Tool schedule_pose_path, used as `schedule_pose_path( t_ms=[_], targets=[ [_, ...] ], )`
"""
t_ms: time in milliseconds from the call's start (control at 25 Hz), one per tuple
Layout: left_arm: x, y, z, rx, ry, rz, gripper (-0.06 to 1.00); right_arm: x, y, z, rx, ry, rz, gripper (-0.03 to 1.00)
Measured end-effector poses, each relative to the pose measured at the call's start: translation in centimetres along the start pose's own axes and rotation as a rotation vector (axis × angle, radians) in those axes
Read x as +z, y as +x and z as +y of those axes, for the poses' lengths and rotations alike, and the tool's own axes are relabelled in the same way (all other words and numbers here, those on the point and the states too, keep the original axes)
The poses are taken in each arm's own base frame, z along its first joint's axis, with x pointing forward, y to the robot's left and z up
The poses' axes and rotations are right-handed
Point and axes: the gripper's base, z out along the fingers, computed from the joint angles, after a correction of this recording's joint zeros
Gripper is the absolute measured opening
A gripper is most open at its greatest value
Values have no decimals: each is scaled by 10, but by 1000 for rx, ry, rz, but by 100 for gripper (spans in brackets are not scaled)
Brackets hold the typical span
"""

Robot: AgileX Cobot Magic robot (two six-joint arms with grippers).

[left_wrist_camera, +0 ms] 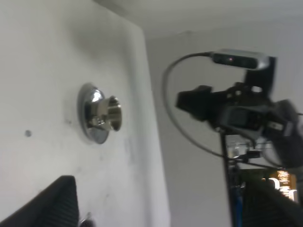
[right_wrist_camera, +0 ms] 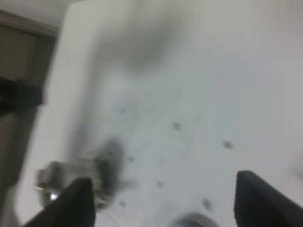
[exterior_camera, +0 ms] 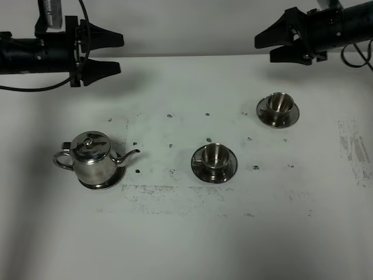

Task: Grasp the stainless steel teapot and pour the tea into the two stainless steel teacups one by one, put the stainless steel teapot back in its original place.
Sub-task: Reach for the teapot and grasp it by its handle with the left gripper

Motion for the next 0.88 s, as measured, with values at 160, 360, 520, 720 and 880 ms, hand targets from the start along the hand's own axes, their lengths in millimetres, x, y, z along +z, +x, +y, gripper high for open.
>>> schedule_pose_path(
  t_ms=[160, 360, 520, 720, 880],
  targets=[
    [-18, 0, -7, 26, -73, 20, 68, -23, 5, 3, -47, 181, 64, 59],
    [-35, 1, -21, 69, -142, 35, 68, -46, 16, 11, -34, 380, 128, 59],
    [-43, 3, -31, 109, -200, 62, 68, -77, 30, 38, -48, 496, 124, 59],
    [-49, 6, -45, 156, -238, 74, 68, -129, 64, 105, -134, 561, 35, 59],
    [-50, 6, -51, 171, -243, 72, 68, -172, 109, 151, -209, 681, -117, 59]
  ],
)
